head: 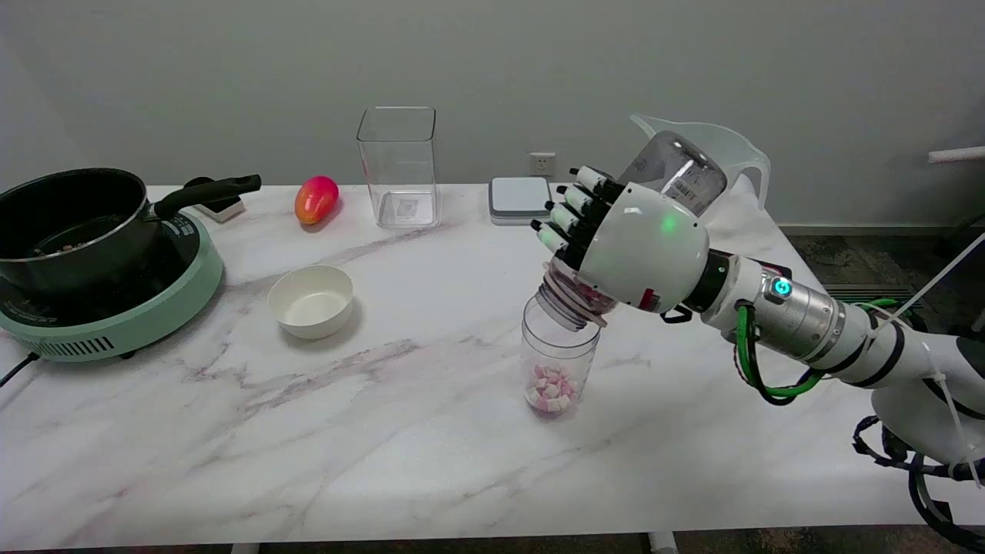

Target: Place the bottle onto the table.

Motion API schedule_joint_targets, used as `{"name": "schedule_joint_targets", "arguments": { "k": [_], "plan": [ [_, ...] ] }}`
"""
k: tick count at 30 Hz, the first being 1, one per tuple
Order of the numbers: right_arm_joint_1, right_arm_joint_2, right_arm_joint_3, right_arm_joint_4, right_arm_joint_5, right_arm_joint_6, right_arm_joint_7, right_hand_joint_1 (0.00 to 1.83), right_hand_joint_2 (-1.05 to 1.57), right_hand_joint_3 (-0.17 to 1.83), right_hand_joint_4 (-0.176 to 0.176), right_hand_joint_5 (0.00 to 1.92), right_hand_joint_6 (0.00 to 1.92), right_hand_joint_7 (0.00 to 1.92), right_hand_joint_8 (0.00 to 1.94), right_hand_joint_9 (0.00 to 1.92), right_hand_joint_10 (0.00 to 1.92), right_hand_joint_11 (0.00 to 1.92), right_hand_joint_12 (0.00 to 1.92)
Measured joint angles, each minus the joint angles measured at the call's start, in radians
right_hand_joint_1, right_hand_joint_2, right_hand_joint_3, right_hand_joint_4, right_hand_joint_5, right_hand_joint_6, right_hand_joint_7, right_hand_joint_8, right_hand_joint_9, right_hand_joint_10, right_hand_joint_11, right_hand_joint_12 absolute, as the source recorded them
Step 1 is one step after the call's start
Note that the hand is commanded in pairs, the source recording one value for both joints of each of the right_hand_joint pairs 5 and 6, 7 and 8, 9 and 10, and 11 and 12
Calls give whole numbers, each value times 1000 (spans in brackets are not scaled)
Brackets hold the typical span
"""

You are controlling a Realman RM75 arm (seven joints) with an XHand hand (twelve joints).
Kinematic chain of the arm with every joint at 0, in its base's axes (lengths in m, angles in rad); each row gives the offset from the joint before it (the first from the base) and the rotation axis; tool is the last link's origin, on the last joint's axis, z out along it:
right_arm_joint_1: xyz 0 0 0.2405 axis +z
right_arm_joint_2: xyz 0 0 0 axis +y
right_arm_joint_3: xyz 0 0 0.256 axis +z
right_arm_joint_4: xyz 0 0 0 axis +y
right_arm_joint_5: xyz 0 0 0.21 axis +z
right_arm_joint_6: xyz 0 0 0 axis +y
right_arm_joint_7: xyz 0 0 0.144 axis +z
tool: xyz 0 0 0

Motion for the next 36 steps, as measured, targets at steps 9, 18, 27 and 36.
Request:
{"name": "schedule_joint_targets", "arguments": {
  "k": [9,18,27,36],
  "plan": [
    [1,0,6,1,-8,-8,-1,1479,1278,293,0,1920,1920,1920,1920,1549,1549,1294,1294],
    [1,-3,10,2,59,-37,-12,1481,1270,298,0,1920,1920,1920,1920,1545,1545,1296,1296],
    [5,-10,13,-7,247,-81,-29,1511,1248,324,0,1920,1920,1920,1920,1535,1535,1292,1292],
    [10,-19,14,-51,611,-111,-45,1535,1242,320,0,1920,1920,1920,1920,1528,1528,1289,1289]
  ]
}}
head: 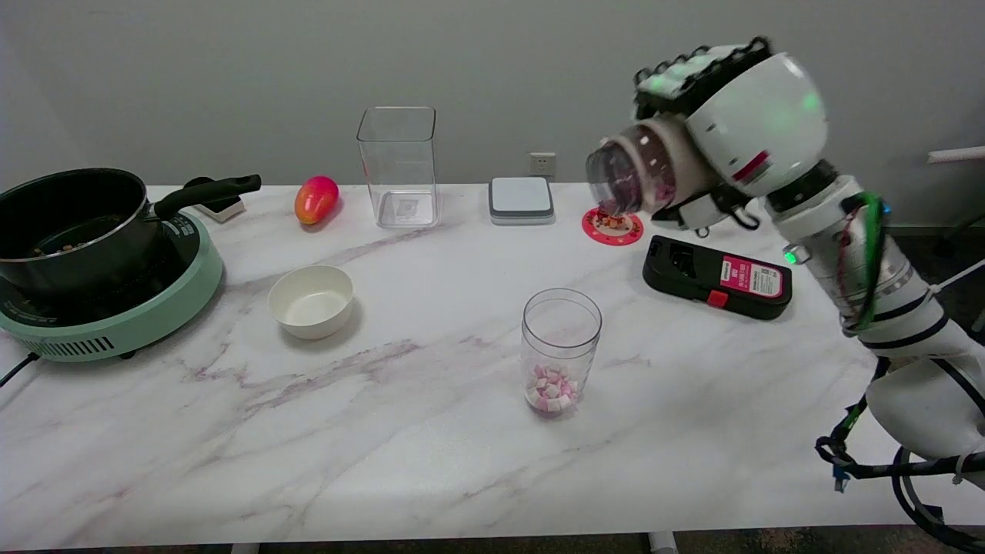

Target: Place the bottle onto the table.

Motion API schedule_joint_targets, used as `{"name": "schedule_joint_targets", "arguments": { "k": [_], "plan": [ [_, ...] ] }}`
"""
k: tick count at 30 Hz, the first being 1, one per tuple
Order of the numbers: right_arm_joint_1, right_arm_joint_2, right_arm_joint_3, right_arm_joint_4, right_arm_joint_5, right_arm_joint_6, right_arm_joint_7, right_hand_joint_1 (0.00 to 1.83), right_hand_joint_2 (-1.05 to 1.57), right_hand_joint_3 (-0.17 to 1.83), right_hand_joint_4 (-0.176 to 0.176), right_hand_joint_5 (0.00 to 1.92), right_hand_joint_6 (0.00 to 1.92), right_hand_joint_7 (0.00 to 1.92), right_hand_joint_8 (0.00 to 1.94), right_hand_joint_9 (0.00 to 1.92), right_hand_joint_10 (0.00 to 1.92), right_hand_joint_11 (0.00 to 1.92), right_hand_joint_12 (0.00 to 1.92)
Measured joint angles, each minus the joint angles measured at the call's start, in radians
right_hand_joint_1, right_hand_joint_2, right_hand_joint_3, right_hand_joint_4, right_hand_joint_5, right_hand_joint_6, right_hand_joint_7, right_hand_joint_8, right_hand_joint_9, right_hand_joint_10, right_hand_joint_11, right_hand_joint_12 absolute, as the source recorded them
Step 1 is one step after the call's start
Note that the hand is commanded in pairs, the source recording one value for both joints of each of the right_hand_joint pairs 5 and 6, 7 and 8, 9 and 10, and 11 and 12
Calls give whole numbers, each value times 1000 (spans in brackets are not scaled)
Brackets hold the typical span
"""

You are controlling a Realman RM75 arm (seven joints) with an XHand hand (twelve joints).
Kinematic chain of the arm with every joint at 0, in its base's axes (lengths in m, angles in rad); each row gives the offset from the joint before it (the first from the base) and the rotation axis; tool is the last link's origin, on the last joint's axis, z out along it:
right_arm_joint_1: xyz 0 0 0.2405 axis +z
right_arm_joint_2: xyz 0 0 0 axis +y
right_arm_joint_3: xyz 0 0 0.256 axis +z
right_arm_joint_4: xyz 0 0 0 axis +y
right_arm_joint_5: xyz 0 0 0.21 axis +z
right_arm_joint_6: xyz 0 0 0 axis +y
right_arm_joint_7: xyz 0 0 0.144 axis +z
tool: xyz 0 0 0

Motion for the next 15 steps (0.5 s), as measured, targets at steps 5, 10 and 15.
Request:
{"name": "schedule_joint_targets", "arguments": {
  "k": [5,10,15],
  "plan": [
    [4,-3,-3,-41,238,-8,11,1535,1244,317,0,1920,1920,1920,1920,1530,1530,1290,1290],
    [7,-5,-11,-93,473,-18,78,1535,1239,315,0,1920,1920,1920,1920,1529,1529,1294,1294],
    [10,-6,-21,-148,668,-40,192,1535,1231,308,0,1920,1920,1920,1920,1525,1525,1297,1297]
  ]
}}
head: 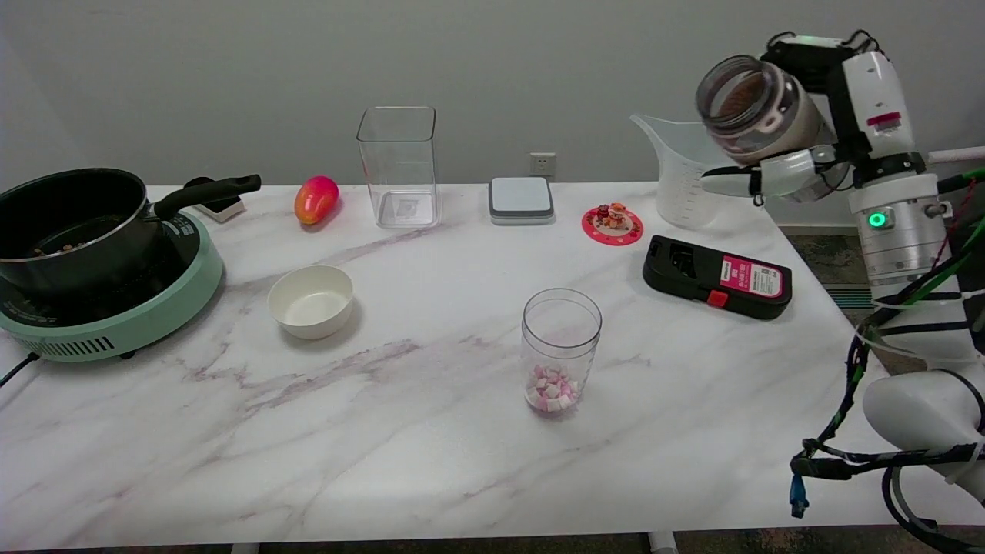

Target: Place the bottle onto the table.

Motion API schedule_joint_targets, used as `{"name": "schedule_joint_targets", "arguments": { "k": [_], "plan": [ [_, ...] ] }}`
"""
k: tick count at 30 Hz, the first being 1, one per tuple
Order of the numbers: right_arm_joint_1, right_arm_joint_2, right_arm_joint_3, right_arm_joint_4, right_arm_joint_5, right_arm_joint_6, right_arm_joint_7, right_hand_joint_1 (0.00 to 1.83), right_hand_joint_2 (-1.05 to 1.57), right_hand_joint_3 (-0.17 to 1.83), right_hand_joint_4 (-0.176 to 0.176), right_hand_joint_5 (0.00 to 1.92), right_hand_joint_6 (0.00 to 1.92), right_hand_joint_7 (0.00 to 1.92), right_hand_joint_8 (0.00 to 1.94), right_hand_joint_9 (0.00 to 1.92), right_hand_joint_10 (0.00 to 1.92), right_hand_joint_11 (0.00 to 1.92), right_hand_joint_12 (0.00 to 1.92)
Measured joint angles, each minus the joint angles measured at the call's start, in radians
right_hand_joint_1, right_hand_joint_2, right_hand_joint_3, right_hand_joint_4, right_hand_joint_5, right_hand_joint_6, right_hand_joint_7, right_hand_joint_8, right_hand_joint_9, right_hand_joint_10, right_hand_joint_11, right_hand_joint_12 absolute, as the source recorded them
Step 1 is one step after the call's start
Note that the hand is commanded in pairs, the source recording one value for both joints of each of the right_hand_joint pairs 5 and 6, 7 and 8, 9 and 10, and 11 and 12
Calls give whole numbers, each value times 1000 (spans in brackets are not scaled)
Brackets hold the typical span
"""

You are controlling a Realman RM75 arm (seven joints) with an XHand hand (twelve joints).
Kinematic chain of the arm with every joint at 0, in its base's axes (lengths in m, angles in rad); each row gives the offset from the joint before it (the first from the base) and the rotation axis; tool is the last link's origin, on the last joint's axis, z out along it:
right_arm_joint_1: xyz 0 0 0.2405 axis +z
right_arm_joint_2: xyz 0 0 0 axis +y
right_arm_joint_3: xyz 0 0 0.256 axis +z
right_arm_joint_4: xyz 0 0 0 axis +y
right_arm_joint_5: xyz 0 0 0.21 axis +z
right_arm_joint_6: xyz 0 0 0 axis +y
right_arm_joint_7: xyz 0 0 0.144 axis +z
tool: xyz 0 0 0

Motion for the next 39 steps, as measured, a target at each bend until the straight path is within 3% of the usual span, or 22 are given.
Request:
{"name": "schedule_joint_targets", "arguments": {
  "k": [8,17,28,39],
  "plan": [
    [19,4,-46,-109,215,-27,283,1526,1241,304,0,1920,1920,1920,1920,1524,1524,1299,1299],
    [76,22,-137,-253,285,-28,668,1522,1243,306,0,1920,1920,1920,1920,1522,1522,1299,1299],
    [195,39,-260,-436,201,22,1034,1522,1245,312,0,1920,1920,1920,1920,1525,1525,1298,1298],
    [348,25,-353,-580,26,52,1191,1512,1274,284,0,1920,1920,1920,1920,1525,1525,1305,1305]
  ]
}}
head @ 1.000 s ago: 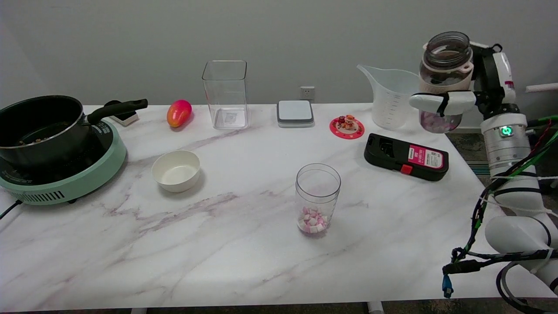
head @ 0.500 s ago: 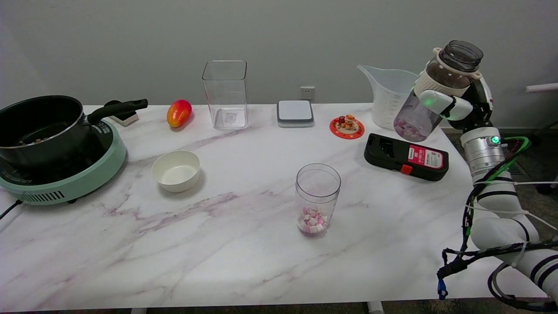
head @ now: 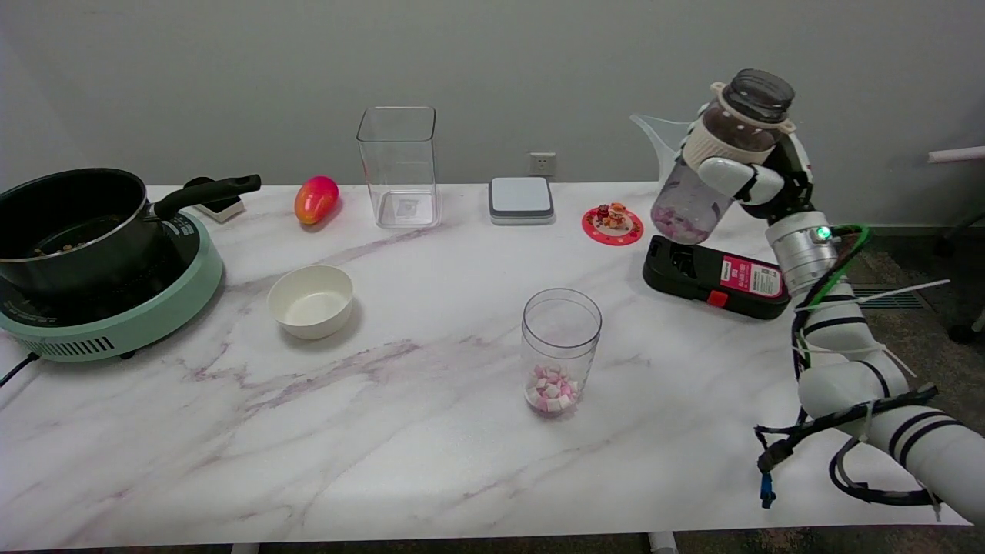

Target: Place the bottle onto the table.

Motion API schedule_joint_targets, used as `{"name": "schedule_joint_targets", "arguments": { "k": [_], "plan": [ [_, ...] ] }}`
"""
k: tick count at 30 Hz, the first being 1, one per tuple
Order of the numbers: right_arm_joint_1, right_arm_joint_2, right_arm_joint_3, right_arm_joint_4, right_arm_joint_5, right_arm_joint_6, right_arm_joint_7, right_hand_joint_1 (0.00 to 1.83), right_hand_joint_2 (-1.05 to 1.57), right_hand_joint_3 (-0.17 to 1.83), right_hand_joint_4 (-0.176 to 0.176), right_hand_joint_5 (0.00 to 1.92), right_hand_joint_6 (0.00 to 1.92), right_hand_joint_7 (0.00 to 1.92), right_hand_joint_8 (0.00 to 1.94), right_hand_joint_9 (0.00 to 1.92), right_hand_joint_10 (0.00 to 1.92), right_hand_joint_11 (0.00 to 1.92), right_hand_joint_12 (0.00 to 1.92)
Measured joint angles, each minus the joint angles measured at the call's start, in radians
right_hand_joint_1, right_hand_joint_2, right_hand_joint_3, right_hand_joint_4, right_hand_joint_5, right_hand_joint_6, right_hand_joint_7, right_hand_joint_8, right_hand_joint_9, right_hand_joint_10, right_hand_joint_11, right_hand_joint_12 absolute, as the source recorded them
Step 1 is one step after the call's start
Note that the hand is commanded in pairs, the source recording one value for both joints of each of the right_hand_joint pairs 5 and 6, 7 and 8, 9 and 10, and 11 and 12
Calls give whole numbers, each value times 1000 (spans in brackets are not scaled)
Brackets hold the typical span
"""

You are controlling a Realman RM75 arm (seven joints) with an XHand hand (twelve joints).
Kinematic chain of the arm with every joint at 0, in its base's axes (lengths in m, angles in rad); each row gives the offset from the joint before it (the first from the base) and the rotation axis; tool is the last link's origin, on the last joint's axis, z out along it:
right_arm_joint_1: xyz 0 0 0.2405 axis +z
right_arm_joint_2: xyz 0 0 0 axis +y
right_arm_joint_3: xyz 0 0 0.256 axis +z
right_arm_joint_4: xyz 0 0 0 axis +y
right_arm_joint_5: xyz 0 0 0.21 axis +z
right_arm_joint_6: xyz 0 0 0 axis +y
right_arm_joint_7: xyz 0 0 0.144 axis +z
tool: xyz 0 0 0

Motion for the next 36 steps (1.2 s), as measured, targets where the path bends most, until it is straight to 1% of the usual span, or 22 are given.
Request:
{"name": "schedule_joint_targets", "arguments": {
  "k": [6,16,27,36],
  "plan": [
    [88,-26,-64,-88,-82,17,11,1512,1274,285,0,1920,1920,1920,1920,1522,1522,1305,1305],
    [193,-99,-140,-219,-171,40,-50,1518,1266,287,0,1920,1920,1920,1920,1513,1513,1302,1302],
    [275,-215,-177,-368,-229,80,-135,1522,1259,290,0,1920,1920,1920,1920,1512,1512,1302,1302],
    [317,-291,-193,-450,-253,98,-182,1526,1243,299,0,1920,1920,1920,1920,1507,1507,1298,1298]
  ]
}}
